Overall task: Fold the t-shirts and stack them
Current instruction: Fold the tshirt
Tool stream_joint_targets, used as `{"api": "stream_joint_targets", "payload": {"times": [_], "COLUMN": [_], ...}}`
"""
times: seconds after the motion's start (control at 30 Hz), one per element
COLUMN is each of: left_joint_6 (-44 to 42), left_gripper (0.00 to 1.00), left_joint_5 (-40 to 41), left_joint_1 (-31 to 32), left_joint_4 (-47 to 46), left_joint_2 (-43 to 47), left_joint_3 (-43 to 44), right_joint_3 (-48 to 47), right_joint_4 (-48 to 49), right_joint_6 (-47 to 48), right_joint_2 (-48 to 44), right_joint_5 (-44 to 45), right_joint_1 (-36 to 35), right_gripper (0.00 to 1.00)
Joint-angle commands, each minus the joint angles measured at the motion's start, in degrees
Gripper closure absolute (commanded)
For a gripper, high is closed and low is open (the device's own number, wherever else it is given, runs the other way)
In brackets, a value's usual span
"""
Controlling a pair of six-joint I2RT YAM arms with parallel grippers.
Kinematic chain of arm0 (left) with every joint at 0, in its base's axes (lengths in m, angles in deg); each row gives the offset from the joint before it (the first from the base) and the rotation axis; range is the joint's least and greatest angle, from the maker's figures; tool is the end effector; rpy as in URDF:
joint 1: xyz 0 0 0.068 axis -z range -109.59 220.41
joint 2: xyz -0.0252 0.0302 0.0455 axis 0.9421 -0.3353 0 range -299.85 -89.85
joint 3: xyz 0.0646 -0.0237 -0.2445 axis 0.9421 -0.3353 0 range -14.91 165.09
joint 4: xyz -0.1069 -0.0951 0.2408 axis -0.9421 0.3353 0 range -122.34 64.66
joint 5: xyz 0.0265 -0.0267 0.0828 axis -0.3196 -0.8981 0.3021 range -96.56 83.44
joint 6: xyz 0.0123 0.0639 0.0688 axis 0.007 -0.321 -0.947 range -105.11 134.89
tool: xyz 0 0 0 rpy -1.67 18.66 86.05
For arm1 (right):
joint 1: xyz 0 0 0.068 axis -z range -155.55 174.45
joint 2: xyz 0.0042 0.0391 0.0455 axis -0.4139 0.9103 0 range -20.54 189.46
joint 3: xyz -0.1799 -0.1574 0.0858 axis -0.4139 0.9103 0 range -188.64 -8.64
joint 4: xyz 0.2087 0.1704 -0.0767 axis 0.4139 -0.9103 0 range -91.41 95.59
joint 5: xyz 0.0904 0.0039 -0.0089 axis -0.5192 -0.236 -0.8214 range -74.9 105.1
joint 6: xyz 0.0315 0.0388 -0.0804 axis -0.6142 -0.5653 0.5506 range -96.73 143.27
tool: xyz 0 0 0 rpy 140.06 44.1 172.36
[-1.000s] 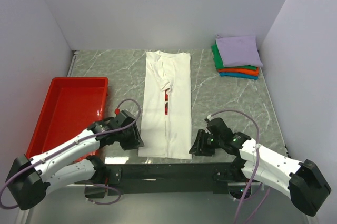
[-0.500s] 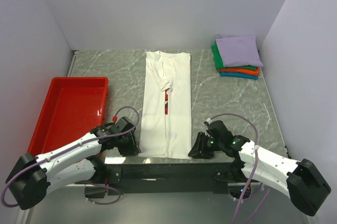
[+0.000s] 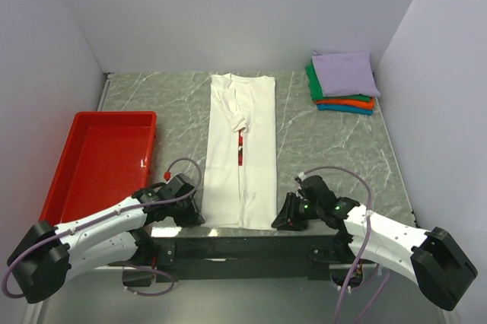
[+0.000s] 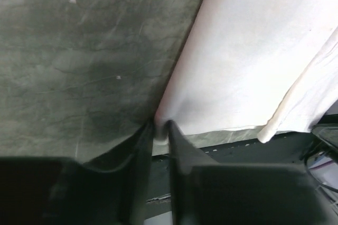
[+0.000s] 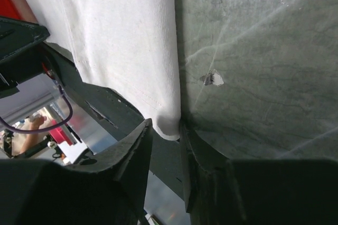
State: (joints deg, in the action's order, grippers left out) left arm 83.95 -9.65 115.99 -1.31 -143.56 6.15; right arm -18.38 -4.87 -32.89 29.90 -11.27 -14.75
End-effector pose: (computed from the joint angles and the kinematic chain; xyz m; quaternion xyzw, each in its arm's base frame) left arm 0.1376 -0.1470 0.0752 -0.1920 0.9543 -0.2057 0.1008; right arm 0.1301 0.1550 0.0575 0.0605 0.9194 0.3842 0.0589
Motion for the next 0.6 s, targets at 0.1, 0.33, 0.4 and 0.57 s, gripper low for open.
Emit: {"api": "stream_joint_targets", "payload": {"times": [0.1, 0.33, 0.4, 0.57], "left_joint_6": [1.34, 3.54, 4.68, 7.93], "left_gripper": [0.98, 0.99, 0.99, 0.99], "left_joint_5": [0.63, 2.04, 2.83, 4.05], "left_joint_1": [1.87, 6.18, 7.23, 13.47], "left_joint_4": [-1.67, 1.66, 3.60, 5.71], "left_joint_2": [-0.16, 3.00, 3.79, 5.20], "left_joint_3": [-2.25, -0.23, 0.74, 2.93], "right_joint_3": [2.27, -1.60, -2.83, -2.04], "right_joint_4": [-0.62, -10.08, -12.99, -18.36], "right_joint_6": [-0.35, 2.37, 2.90, 2.90], "right_joint_2": [0.72, -5.42, -9.36, -16.32], "right_joint_5": [1.50, 3.43, 4.57, 3.61], "right_joint_1": [0.18, 0.27, 0.26, 0.09], "right_gripper": [0.79, 1.00, 1.00, 1.00]}}
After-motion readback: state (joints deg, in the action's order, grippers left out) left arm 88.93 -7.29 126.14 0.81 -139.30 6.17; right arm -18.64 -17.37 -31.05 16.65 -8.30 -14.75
